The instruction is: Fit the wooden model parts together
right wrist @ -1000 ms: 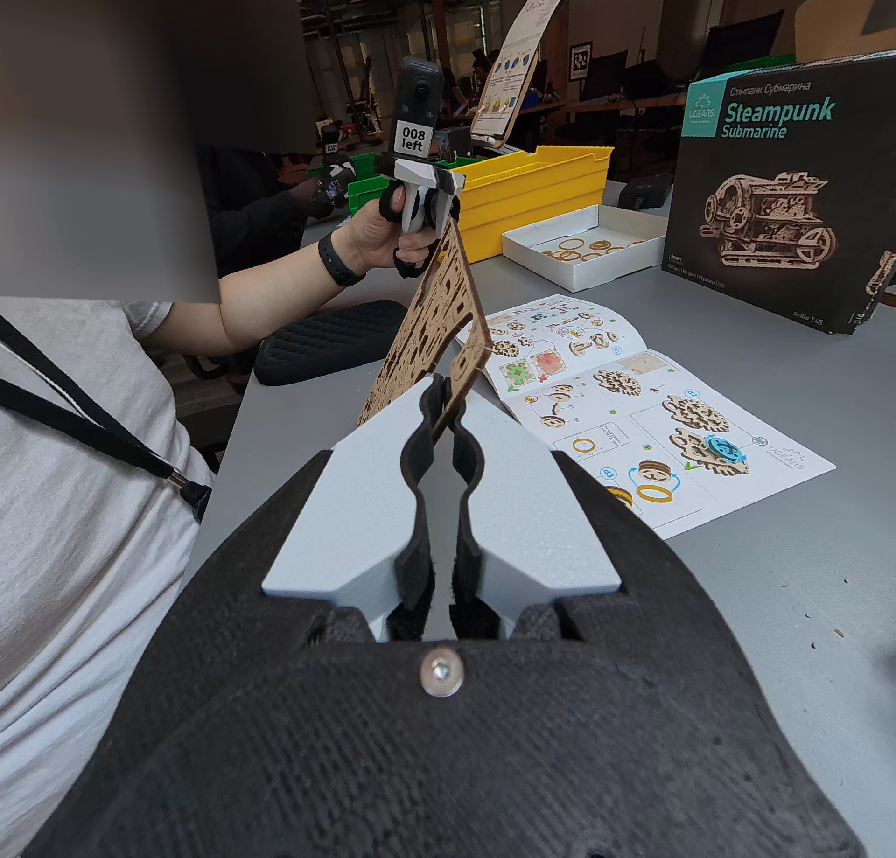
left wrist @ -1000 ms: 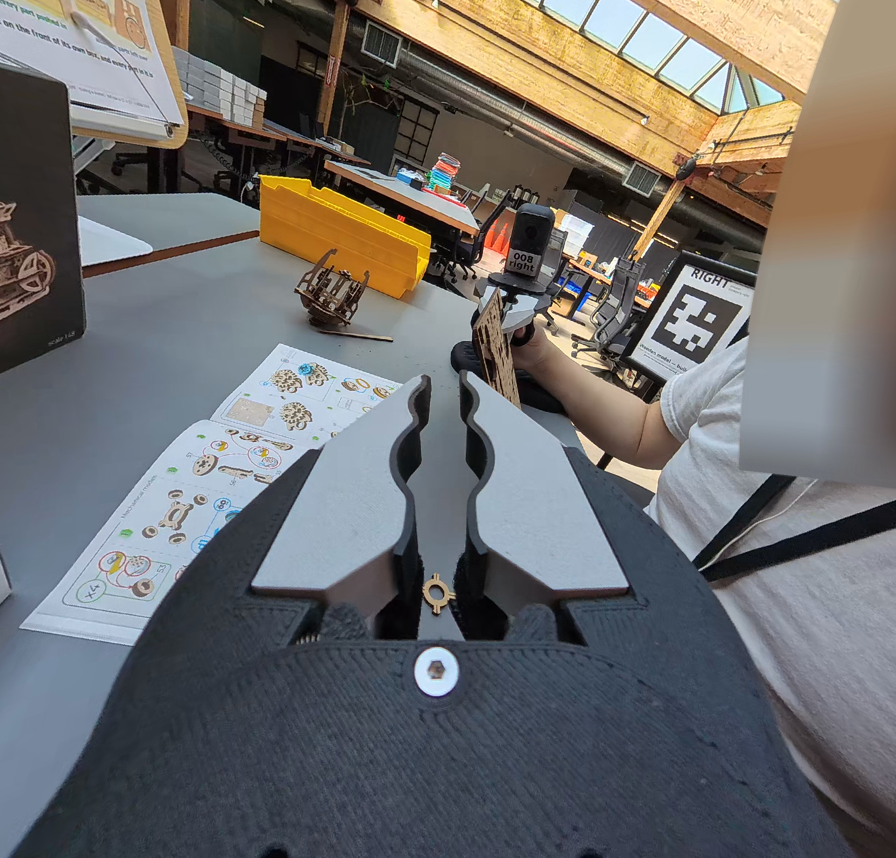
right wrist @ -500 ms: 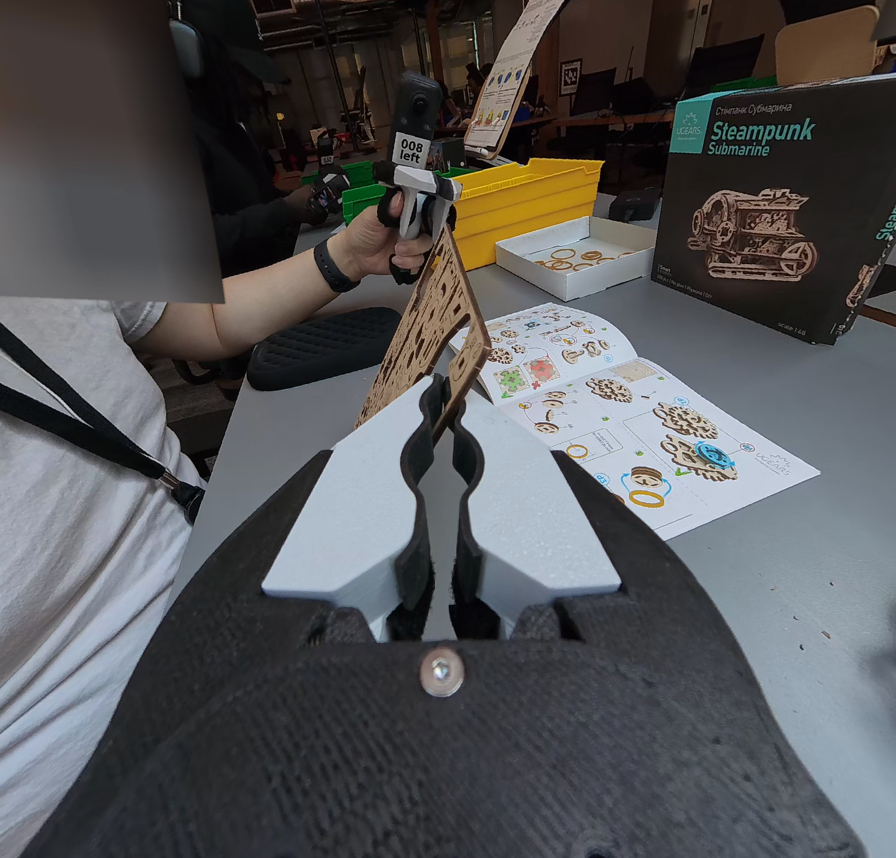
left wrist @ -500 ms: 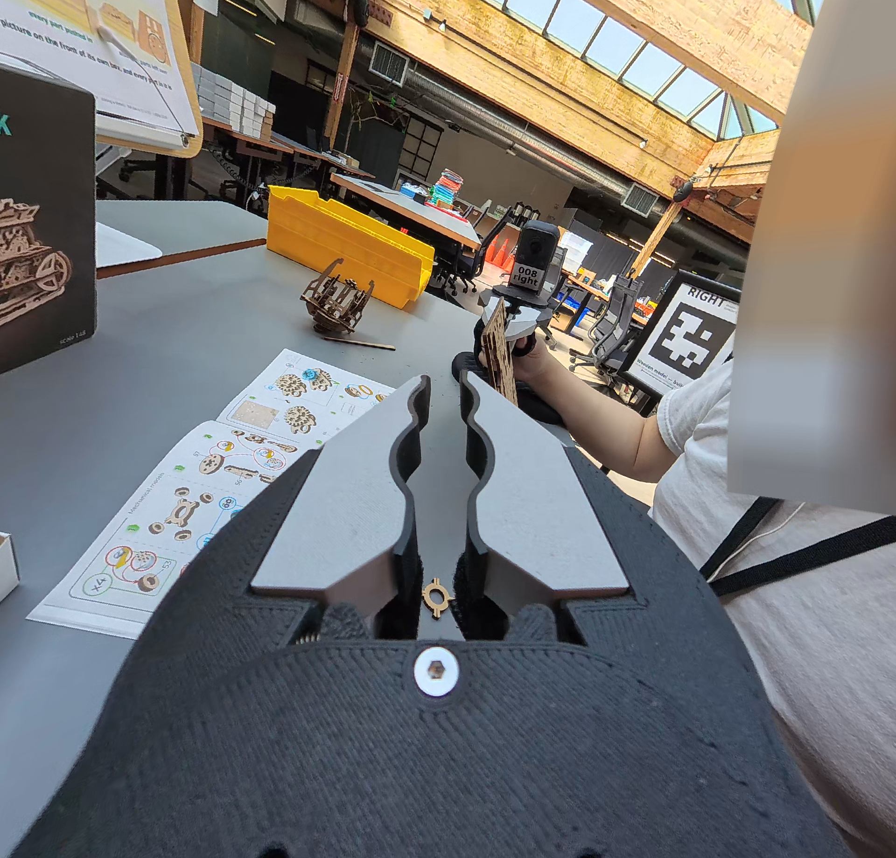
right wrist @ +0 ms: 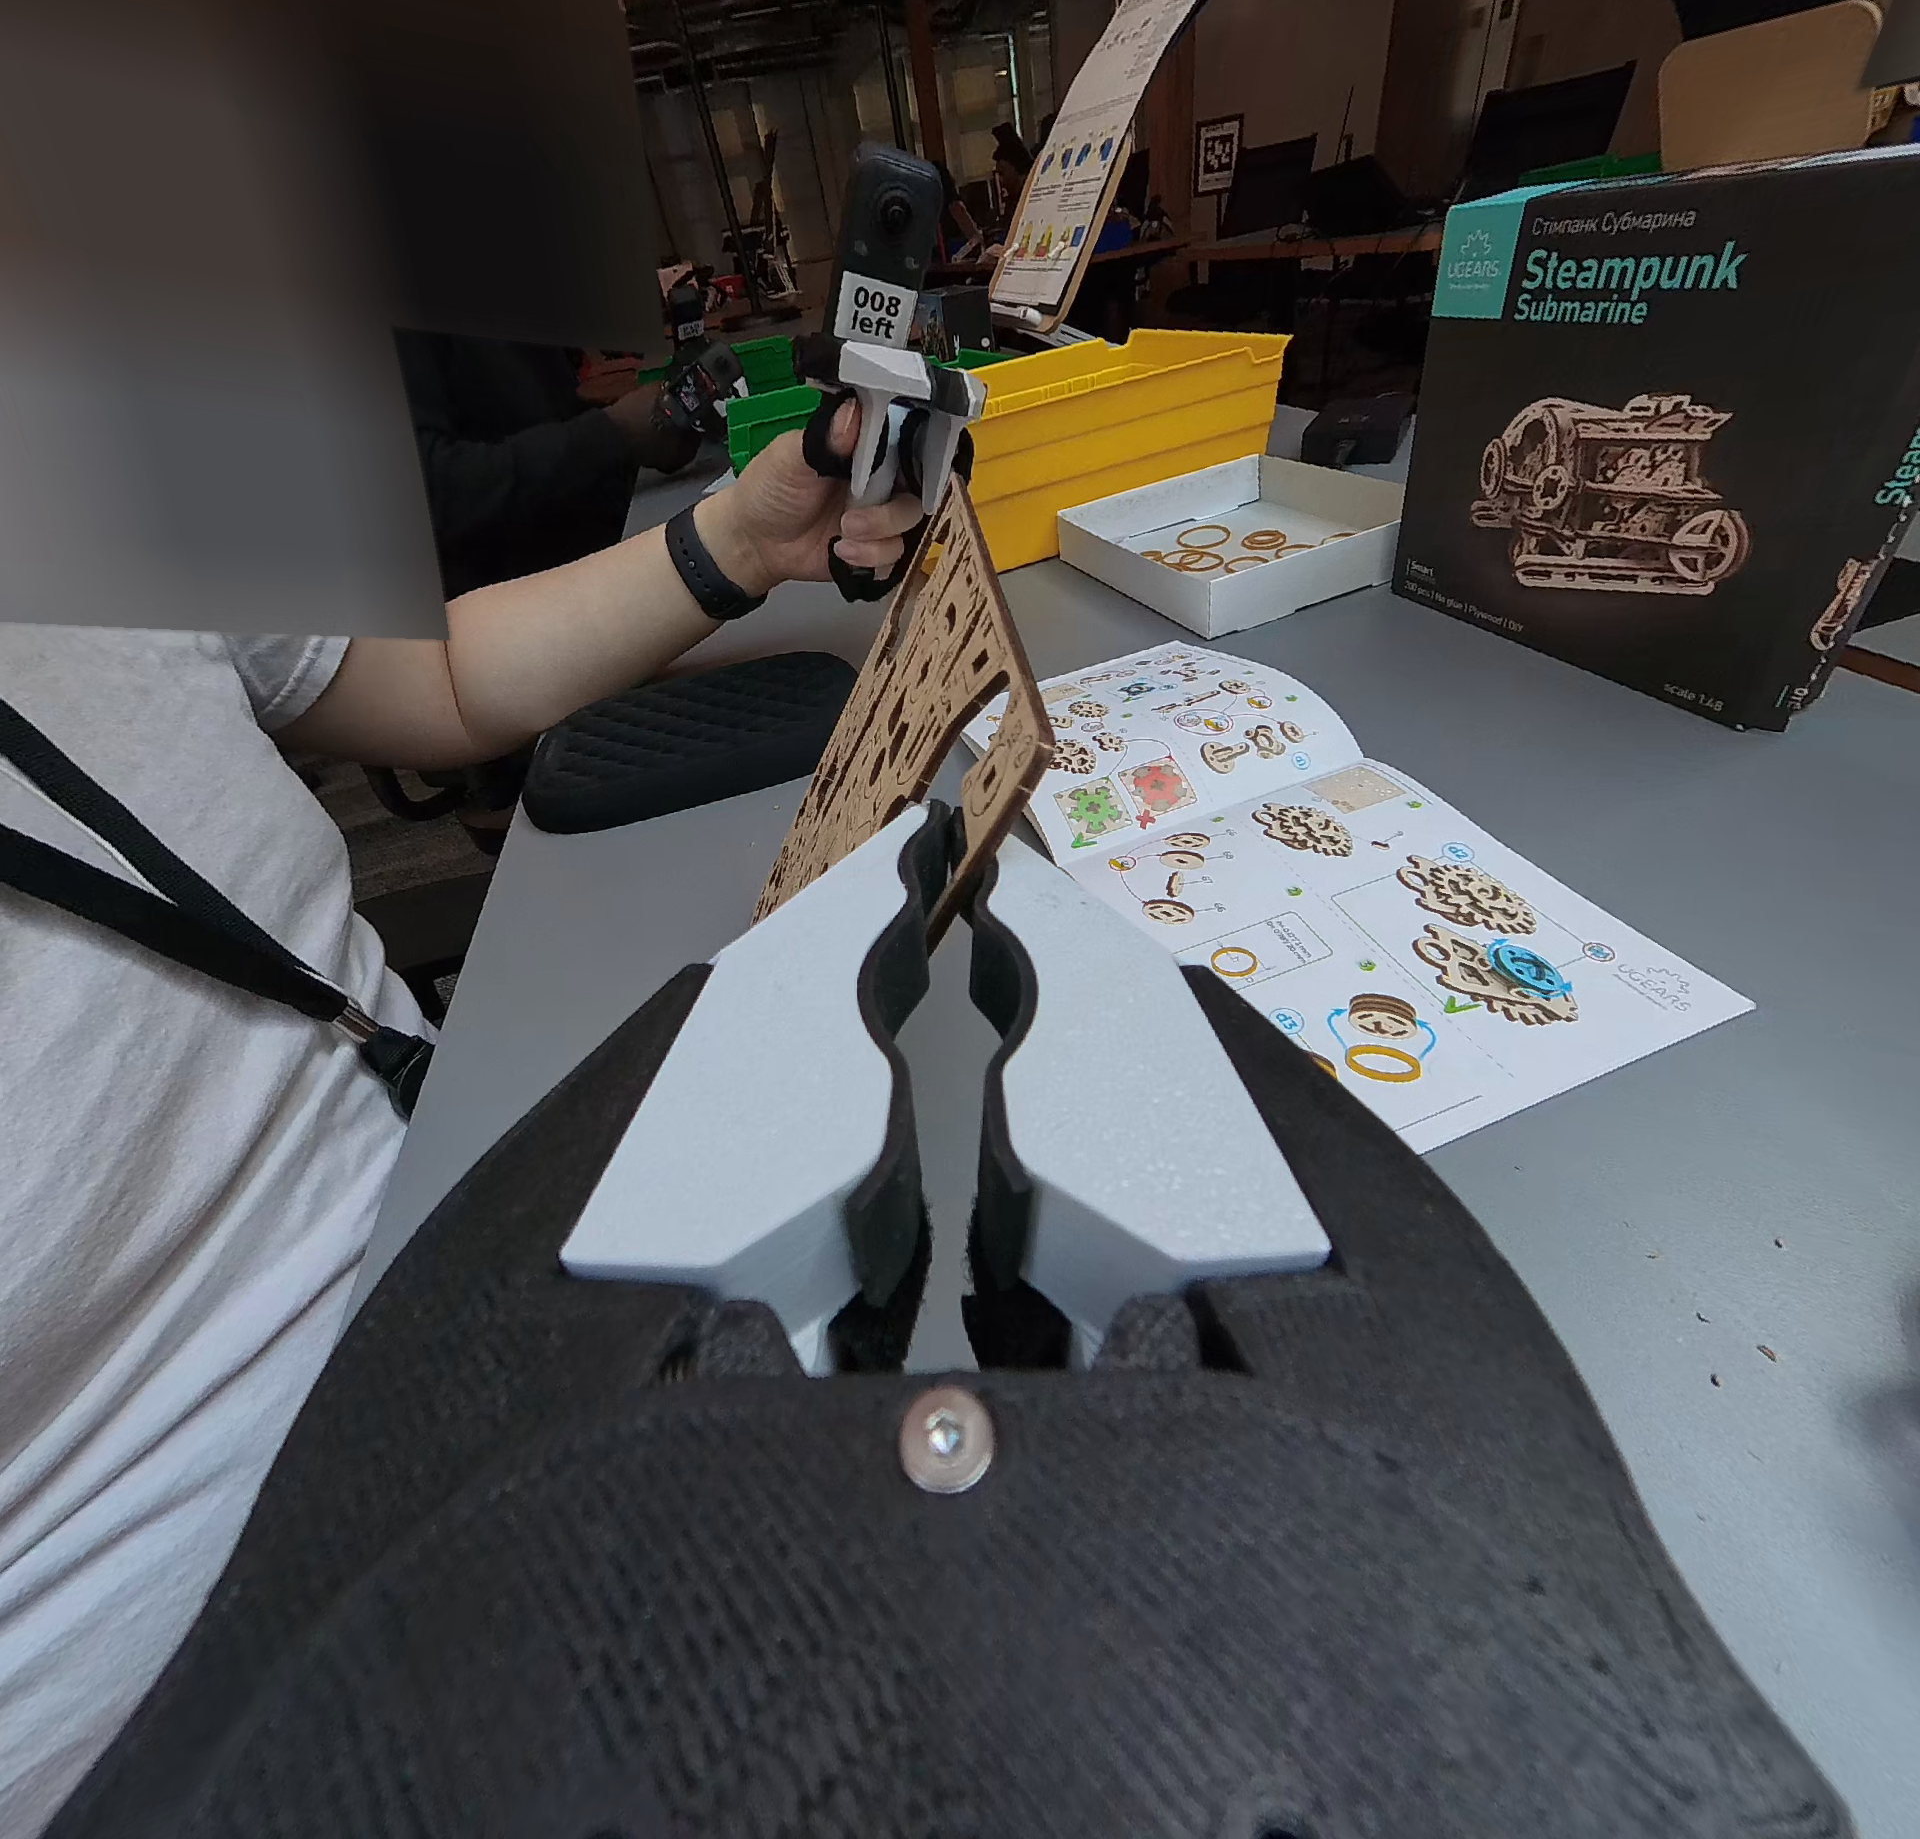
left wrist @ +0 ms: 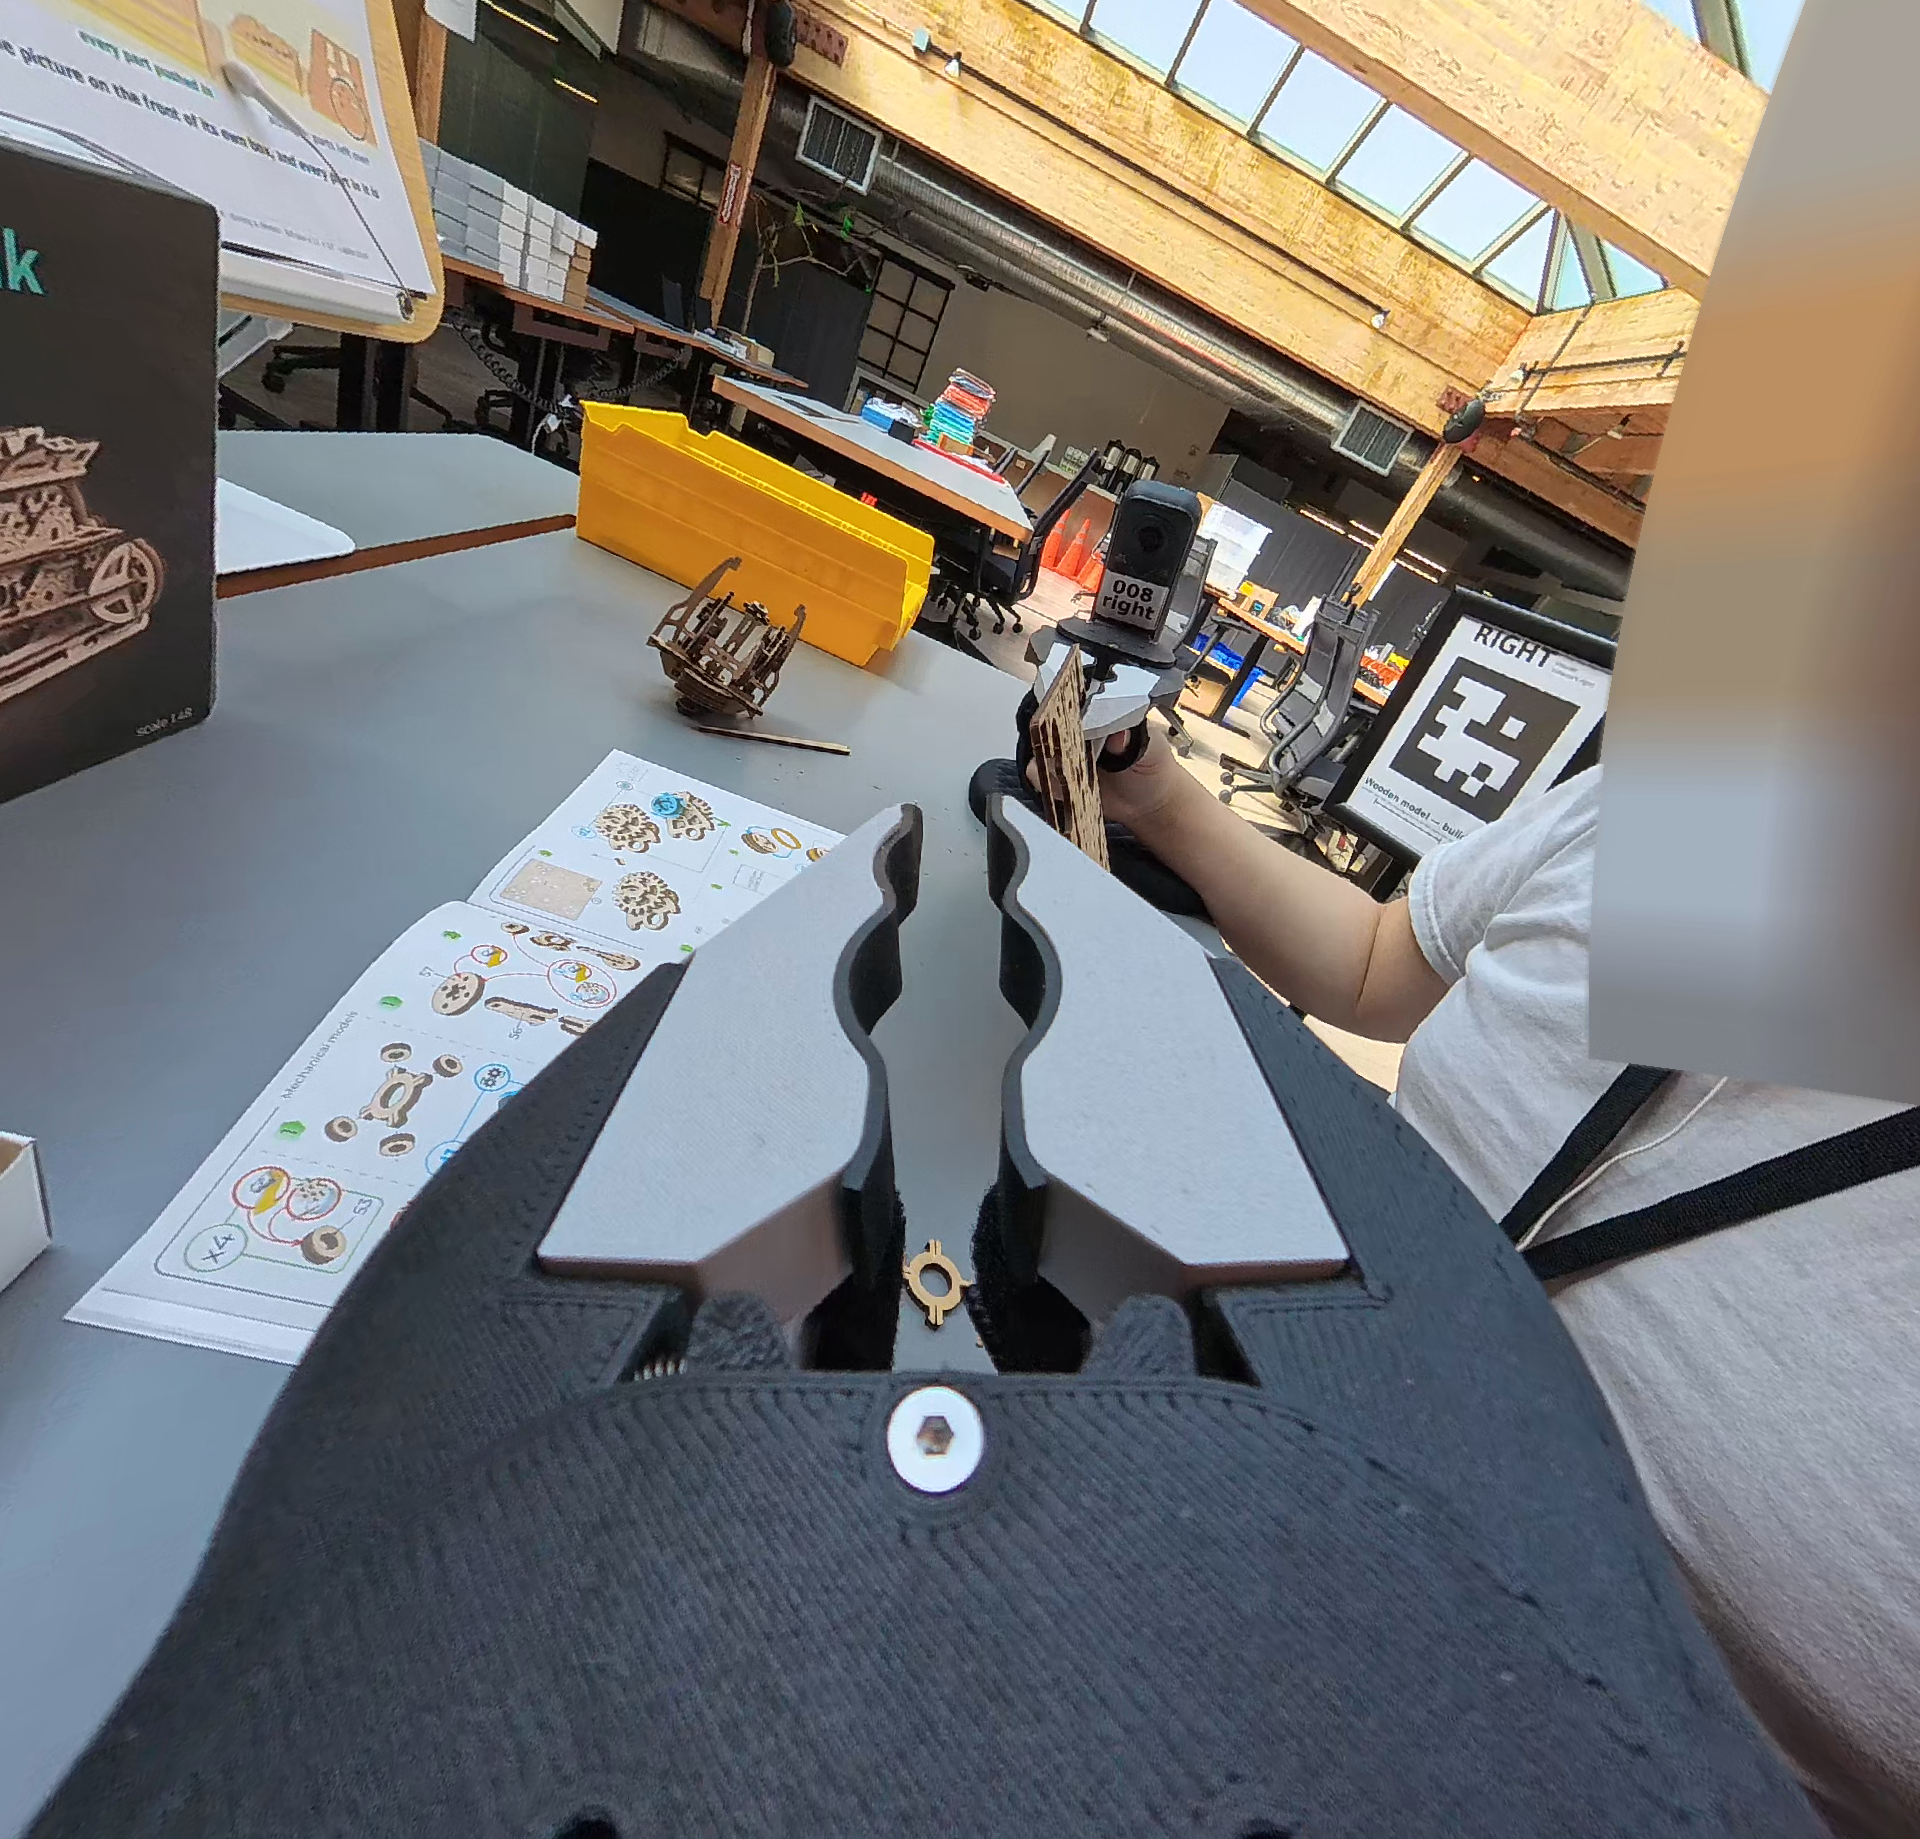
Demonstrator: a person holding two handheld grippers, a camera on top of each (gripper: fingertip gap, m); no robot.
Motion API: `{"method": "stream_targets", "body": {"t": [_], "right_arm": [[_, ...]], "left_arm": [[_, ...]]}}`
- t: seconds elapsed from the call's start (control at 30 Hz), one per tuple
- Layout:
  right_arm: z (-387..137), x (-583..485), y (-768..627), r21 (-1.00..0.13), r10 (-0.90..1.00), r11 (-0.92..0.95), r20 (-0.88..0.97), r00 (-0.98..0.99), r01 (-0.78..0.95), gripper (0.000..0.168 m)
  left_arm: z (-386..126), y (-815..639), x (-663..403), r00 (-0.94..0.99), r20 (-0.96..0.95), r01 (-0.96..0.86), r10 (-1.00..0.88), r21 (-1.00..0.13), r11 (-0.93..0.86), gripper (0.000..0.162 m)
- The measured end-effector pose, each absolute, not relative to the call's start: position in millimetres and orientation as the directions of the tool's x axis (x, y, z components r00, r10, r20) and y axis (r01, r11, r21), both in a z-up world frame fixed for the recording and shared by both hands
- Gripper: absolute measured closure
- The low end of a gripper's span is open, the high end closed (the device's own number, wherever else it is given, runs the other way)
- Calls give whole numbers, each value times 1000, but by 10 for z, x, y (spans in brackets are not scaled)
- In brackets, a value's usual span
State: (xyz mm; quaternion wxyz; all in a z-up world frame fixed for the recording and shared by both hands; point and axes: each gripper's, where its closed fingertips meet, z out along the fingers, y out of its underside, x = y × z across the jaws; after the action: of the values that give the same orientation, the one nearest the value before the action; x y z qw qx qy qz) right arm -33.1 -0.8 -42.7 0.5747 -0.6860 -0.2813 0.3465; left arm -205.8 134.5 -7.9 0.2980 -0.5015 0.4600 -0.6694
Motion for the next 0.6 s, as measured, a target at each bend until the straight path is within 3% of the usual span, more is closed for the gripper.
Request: {"method": "stream_targets", "body": {"t": [0.6], "right_arm": [[-453, -315, 15, -982, 775, -190, -149, 615, 1, 168]], "left_arm": [[-27, 1356, -2091, -329, 403, -44, -854, -910, -413, 152]]}}
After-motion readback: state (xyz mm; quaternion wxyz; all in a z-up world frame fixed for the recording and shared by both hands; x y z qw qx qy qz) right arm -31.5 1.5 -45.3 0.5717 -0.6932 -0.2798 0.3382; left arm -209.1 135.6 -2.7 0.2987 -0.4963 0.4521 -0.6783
